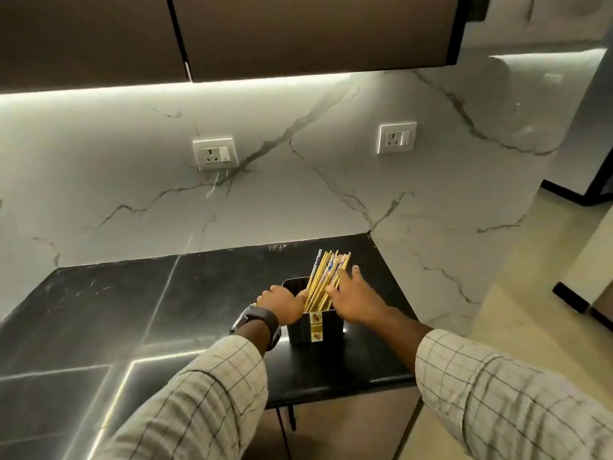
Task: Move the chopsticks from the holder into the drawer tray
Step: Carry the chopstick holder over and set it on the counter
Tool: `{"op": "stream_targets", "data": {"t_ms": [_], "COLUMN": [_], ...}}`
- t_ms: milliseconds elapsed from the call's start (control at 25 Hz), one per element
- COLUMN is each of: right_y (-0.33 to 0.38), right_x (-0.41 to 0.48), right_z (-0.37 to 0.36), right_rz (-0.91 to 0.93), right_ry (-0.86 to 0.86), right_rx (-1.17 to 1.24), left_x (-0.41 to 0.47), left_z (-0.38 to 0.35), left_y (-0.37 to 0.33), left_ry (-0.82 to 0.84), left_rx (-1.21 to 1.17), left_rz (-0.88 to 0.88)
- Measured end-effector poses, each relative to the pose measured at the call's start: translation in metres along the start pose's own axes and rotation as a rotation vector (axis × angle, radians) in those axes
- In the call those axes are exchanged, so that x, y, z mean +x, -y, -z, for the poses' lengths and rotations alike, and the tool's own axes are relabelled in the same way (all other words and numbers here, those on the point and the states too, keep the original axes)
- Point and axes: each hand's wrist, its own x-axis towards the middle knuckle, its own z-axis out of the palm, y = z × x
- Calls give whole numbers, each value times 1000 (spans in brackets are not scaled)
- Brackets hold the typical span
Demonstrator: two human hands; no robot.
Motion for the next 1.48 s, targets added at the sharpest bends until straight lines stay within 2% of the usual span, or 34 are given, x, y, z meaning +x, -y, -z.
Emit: {"op": "stream_targets", "data": {"t_ms": [120,400,520,760,1040,1480], "right_y": [-8,-12,-16,-25,-19,23], "right_x": [-1,5,11,17,17,-40], "right_z": [-19,-35,-43,-52,-54,-65], "right_rz": [-89,-351,-431,-595,-631,-493], "right_ry": [39,19,32,95,59,69], "right_rx": [109,437,517,928,1066,989], "left_x": [5,21,31,42,39,-26], "left_z": [-15,-33,-41,-60,-58,-44], "left_y": [11,21,27,31,43,87], "left_ry": [90,99,132,146,116,-28], "left_rx": [-105,-493,-583,-830,-952,-995], "left_rz": [62,182,210,292,325,323]}}
